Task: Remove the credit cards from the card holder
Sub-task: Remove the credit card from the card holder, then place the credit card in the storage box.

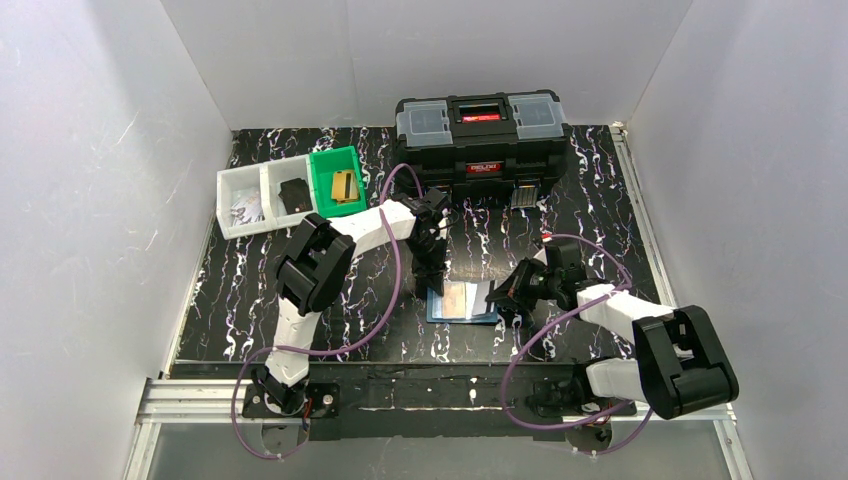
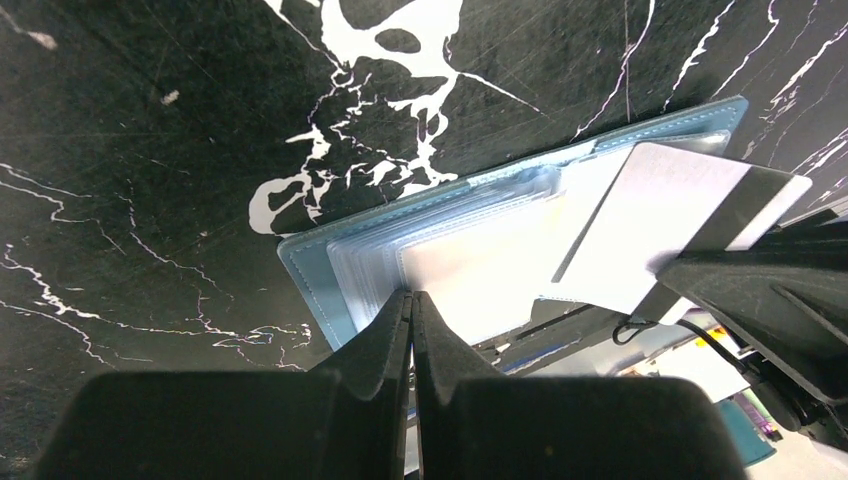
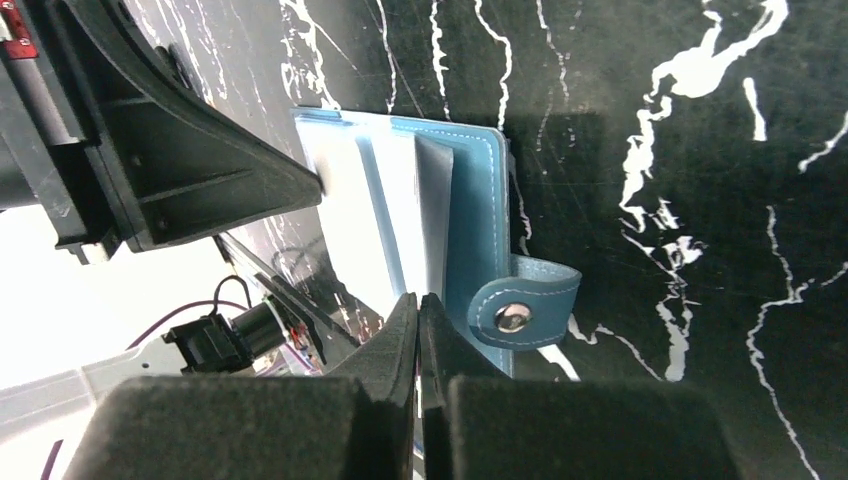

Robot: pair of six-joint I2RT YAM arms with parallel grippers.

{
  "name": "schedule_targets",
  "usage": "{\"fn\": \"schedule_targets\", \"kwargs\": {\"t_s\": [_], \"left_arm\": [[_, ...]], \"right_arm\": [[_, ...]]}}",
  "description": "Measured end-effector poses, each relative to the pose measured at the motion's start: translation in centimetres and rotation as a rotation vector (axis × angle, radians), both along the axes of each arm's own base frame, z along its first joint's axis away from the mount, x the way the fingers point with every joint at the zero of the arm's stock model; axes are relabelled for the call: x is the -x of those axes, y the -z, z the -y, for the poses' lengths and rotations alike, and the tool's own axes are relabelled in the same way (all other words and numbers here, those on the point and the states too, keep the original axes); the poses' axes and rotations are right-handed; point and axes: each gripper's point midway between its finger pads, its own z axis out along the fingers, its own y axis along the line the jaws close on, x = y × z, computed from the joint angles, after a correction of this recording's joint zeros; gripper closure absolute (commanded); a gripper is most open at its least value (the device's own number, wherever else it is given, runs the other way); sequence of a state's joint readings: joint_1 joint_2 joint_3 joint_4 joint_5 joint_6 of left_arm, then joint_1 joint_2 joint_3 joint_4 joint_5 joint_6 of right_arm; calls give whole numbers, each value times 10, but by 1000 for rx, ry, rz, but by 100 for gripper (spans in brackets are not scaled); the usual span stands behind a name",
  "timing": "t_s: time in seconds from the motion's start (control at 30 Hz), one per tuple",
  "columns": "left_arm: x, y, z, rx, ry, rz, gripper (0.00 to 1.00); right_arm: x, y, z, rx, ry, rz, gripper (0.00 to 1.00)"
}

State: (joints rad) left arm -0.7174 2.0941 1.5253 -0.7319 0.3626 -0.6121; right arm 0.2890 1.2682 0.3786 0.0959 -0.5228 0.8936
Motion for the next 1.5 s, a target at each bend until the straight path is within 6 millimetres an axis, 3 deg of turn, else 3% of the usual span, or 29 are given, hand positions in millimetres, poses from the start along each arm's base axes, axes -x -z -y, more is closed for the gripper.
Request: {"fn": "schedule_targets", "kwargs": {"t_s": [0.1,0.13,0.23,0.4,0.47,0.53,0.63,0.67,0.7,0.8,0.97,1.1,1.33,1.5], "left_arm": [[-1,-2,0,-7,10,7,100],[-1,-3,-1,-16,14,14,96],[-8,-8,-5,-46,30,52,72],[-28,-28,-14,-32,1,103,35],[-39,-45,-22,8,-37,123,28],[-53,-76,-34,101,-107,155,26],[-69,-136,-54,305,-222,223,25],[-67,-158,-51,424,-243,228,25],[-62,-166,-45,504,-242,204,26],[-48,-169,-23,704,-271,53,28],[-52,-186,-7,905,-297,-9,42],[-54,-197,-4,962,-295,-12,58],[-54,-208,-1,1013,-294,-25,98],[-53,-210,-1,1021,-283,-23,100]], "right_arm": [[-2,-7,-1,0,-10,-3,99],[-5,-12,-3,-4,-15,1,99],[-11,-31,-8,-23,-39,18,99],[-32,-80,-21,-82,-83,106,99],[-36,-97,-25,-111,-97,133,99],[-38,-111,-30,-148,-109,144,99],[-36,-132,-39,-243,-135,123,99],[-36,-137,-42,-275,-143,115,99],[-36,-145,-46,-320,-155,112,99],[-40,-178,-61,-455,-202,134,99],[-36,-199,-86,-514,-270,136,99],[-40,-203,-91,-527,-276,139,99],[-41,-196,-96,-528,-277,115,99],[-41,-197,-97,-528,-279,120,99]]}}
